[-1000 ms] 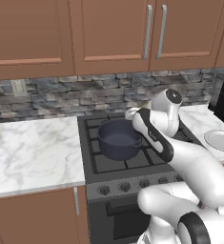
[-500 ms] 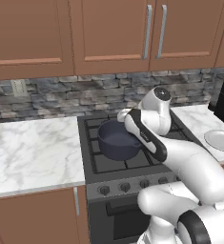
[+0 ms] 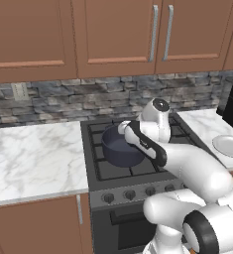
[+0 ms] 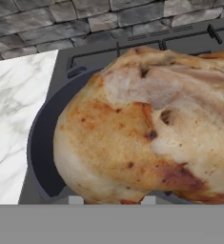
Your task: Retrieve the frozen meat and place it in the pot on a burner. Then turn the burner on.
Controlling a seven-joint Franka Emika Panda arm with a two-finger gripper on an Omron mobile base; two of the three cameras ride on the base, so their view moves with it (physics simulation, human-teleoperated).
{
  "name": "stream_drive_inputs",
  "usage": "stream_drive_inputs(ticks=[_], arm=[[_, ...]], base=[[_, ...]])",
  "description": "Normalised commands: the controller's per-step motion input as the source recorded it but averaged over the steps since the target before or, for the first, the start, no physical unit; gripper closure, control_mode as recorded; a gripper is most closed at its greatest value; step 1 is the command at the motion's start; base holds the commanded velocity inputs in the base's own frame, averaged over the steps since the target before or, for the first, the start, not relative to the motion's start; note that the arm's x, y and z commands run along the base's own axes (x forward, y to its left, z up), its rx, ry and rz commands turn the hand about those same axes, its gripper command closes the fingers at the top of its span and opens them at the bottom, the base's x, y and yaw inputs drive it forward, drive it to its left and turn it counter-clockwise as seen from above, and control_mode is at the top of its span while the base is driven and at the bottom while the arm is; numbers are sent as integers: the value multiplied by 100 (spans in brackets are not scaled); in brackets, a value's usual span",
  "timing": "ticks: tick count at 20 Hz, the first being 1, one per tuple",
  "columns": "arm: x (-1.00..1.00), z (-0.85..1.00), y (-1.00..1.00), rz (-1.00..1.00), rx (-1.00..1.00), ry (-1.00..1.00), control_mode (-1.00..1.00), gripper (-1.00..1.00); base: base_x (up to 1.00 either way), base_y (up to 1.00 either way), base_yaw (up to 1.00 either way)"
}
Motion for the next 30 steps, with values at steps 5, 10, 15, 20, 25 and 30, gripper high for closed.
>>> stream_drive_inputs(ticks=[5,10,15,20,25,30], arm=[[34,0,32,0,-1,19,-100,100],[20,0,21,0,-6,17,-100,100],[11,0,0,0,-10,15,-100,100],[10,-6,0,0,-8,26,-100,100],[2,-11,0,0,-3,28,-100,100],[0,-17,0,0,0,10,-100,100]], base=[[0,0,0],[0,0,0],[0,0,0],[0,0,0],[0,0,0],[0,0,0]])
